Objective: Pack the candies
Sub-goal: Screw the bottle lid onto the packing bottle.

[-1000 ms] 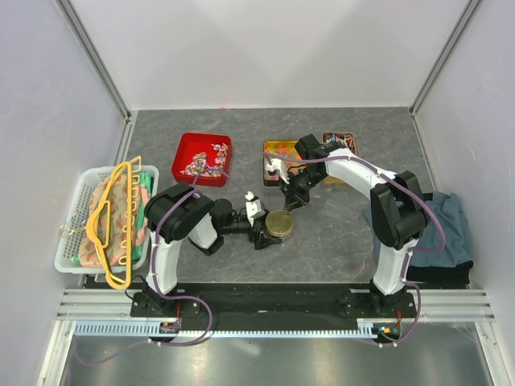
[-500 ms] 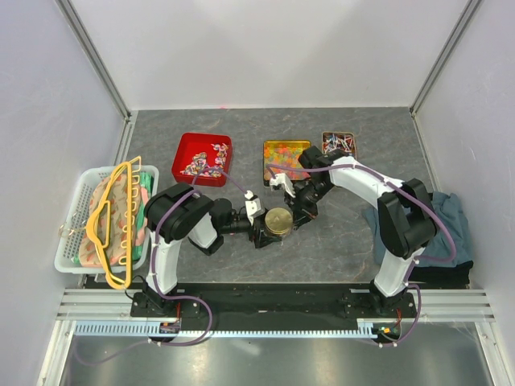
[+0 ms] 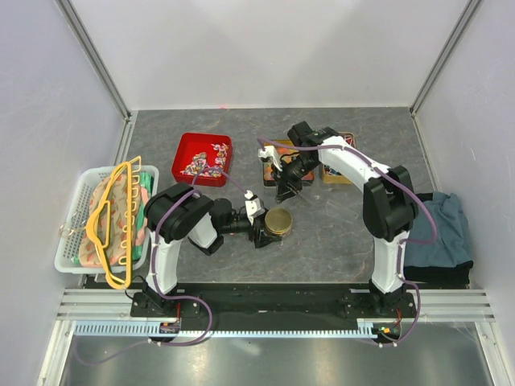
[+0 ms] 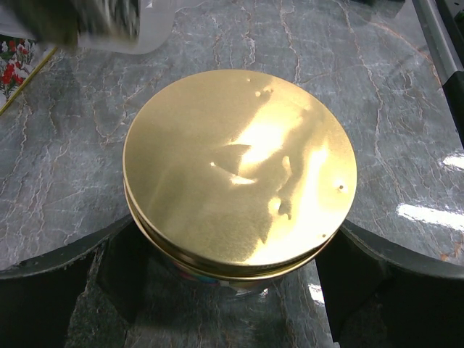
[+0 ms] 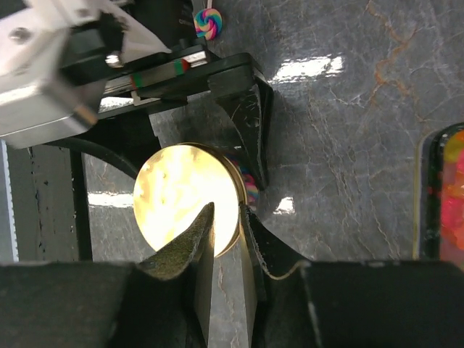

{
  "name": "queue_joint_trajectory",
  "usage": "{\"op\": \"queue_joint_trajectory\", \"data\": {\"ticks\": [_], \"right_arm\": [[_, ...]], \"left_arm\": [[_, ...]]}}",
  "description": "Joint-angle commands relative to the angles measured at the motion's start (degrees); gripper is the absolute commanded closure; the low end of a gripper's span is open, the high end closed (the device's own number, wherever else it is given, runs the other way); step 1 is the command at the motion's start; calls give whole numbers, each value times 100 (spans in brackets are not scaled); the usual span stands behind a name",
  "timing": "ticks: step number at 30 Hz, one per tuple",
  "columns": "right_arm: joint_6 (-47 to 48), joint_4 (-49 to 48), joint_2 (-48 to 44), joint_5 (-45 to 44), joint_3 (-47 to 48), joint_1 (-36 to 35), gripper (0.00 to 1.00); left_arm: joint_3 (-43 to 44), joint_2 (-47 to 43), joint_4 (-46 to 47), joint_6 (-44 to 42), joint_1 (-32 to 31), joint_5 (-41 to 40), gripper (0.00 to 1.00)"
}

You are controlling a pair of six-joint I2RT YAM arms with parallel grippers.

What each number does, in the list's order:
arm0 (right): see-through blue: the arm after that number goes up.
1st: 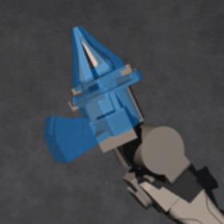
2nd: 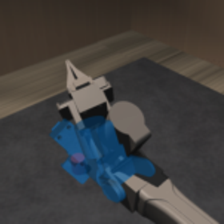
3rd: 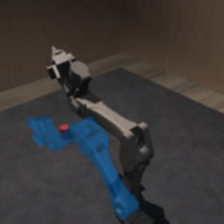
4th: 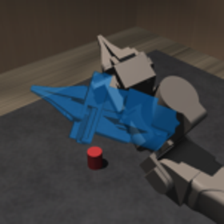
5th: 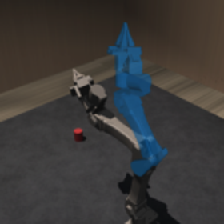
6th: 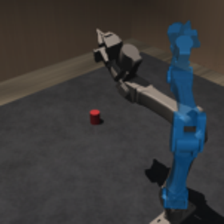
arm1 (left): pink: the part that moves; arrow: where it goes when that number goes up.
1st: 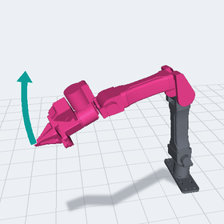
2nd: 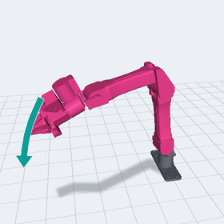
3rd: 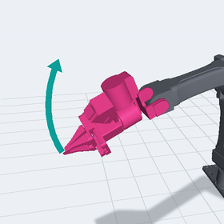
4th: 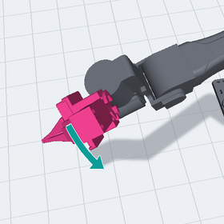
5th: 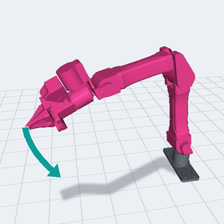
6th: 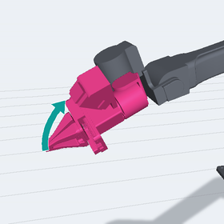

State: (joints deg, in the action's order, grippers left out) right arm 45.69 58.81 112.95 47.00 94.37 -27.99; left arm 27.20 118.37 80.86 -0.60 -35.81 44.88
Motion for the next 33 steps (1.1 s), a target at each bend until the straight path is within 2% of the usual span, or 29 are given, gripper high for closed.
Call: {"op": "queue_joint_trajectory", "data": {"ticks": [1, 7, 24, 33], "right_arm": [[62, 113, 368, 476, 275, -49, 74], [265, 193, 369, 573, -23, -49, 74], [414, 219, 483, 547, -269, -110, 77], [397, 245, 438, 608, 152, -110, 73]], "left_arm": [[-48, 152, 1301, 69, 31, -305, 13], [-31, 169, 1160, -221, 13, -401, 13], [13, 152, 1019, -248, -5, -481, 13], [22, 134, 1002, -221, -5, -498, 14]]}}
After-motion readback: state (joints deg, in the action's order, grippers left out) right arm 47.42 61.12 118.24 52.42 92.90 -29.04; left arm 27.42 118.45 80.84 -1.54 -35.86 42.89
